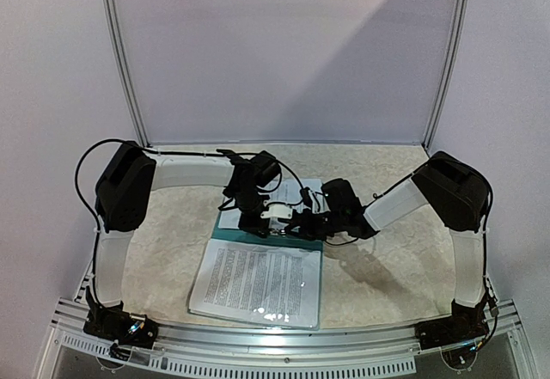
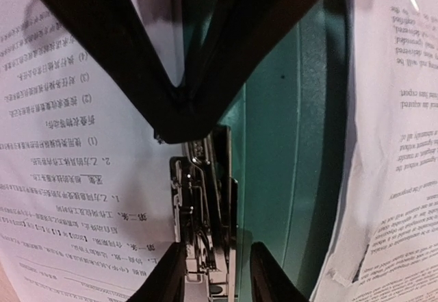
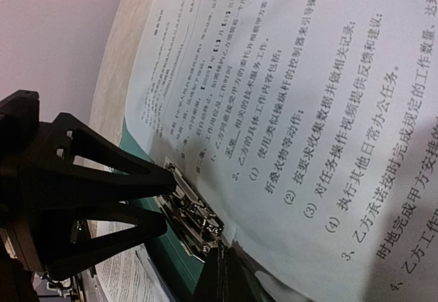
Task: Put the files into the folder
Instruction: Clamp the file in the folder with some files.
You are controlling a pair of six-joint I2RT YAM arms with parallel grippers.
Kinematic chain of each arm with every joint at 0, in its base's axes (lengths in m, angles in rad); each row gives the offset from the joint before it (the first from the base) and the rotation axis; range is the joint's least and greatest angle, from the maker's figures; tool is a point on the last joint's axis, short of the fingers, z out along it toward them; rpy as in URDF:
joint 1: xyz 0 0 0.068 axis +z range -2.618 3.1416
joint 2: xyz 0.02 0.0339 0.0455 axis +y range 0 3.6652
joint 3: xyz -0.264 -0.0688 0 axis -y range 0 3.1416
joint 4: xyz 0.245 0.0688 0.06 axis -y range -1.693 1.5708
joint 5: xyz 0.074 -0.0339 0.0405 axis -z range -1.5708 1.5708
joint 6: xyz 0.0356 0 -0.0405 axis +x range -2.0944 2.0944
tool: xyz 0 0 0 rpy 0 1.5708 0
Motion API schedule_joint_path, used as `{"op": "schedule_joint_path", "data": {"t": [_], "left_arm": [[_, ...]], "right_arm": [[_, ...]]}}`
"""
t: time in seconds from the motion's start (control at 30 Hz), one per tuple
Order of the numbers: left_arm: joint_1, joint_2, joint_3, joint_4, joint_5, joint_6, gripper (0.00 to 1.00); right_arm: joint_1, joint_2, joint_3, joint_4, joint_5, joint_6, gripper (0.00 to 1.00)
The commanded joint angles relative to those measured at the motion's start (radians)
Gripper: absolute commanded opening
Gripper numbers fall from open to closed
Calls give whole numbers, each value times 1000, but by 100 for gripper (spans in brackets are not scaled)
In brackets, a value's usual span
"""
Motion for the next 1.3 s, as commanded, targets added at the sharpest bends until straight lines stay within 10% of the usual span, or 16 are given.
{"op": "schedule_joint_path", "data": {"t": [0.0,0.83,1.27], "left_arm": [[-50,52,29,110,108,3,31],[-58,117,-72,144,58,-175,0],[-58,109,-160,217,21,-170,0]], "right_arm": [[28,109,-60,-343,74,-4,0],[25,18,-115,-153,-85,143,2],[25,-2,-132,-45,-135,220,5]]}}
